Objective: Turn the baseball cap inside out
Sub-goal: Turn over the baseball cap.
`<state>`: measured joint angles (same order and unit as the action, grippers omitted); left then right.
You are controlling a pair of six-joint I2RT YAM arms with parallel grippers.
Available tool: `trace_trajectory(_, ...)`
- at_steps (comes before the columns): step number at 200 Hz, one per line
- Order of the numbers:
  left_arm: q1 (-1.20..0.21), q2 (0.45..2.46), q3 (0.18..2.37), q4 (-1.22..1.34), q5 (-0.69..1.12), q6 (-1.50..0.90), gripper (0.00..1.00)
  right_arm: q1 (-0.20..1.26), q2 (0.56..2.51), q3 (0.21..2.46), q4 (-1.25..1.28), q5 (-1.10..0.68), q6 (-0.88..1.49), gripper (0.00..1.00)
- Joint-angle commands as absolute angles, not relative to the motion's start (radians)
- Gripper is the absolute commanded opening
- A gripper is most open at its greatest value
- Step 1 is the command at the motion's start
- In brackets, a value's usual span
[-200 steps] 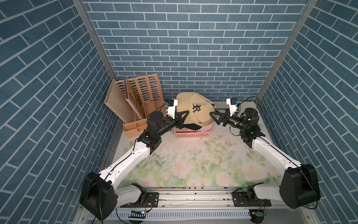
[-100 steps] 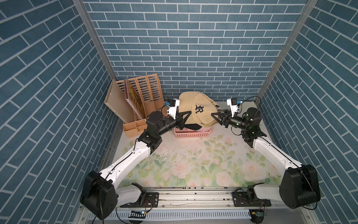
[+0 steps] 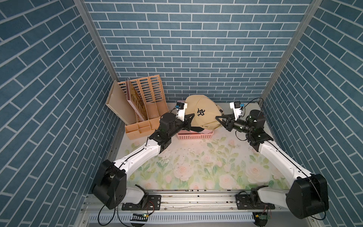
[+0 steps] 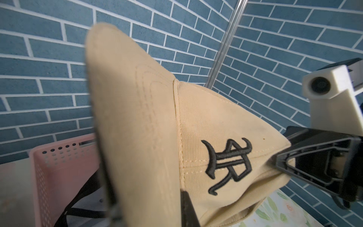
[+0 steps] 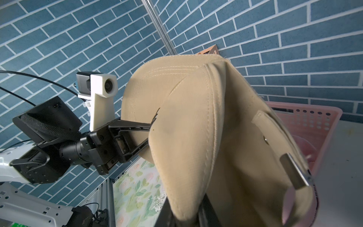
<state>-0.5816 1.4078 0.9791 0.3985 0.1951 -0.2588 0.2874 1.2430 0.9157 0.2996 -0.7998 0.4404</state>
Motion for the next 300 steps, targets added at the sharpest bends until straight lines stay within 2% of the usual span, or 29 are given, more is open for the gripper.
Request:
trace_trajectory(1, -0.554, 1.452, 0.982, 0.333, -0.017, -0.204, 0.00, 0.279, 1.175, 0.902, 0.411, -0.782, 0.482, 0.19)
trace_trajectory(15, -0.579, 1.444, 0.981, 0.321, -0.008, -0.219, 0.00, 0.289, 1.192, 0.904, 0.384, -0.726, 0.449, 0.35)
trace_trajectory(39, -0.583, 1.378, 0.952, 0.378, 0.085, -0.388, 0.00, 0.305, 1.246, 0.936, 0.271, -0.605, 0.363, 0.53)
trace_trajectory(62, -0.579, 1.298, 0.926, 0.445, 0.089, -0.496, 0.00, 0.297, 1.232, 0.918, 0.229, -0.529, 0.330, 0.64)
trace_trajectory(97, -0.567, 1.245, 0.950, 0.405, 0.040, -0.498, 0.00, 0.283, 1.119, 0.818, 0.248, -0.473, 0.351, 0.75)
trace_trajectory(120, -0.565, 1.237, 0.944, 0.416, 0.056, -0.508, 0.00, 0.281, 1.143, 0.773, 0.301, -0.498, 0.404, 0.76)
trace_trajectory(161, -0.568, 1.231, 0.937, 0.466, 0.098, -0.532, 0.00, 0.302, 1.212, 0.711, 0.590, -0.566, 0.564, 0.77)
trace_trajectory(248, -0.571, 1.211, 0.937, 0.481, 0.116, -0.530, 0.00, 0.377, 1.436, 0.812, 0.759, -0.557, 0.692, 0.74)
trace_trajectory(269, -0.572, 1.198, 0.937, 0.487, 0.129, -0.530, 0.00, 0.378, 1.477, 0.823, 0.790, -0.569, 0.720, 0.68)
trace_trajectory(300, -0.571, 1.171, 0.927, 0.503, 0.129, -0.527, 0.00, 0.379, 1.523, 0.841, 0.829, -0.589, 0.752, 0.52)
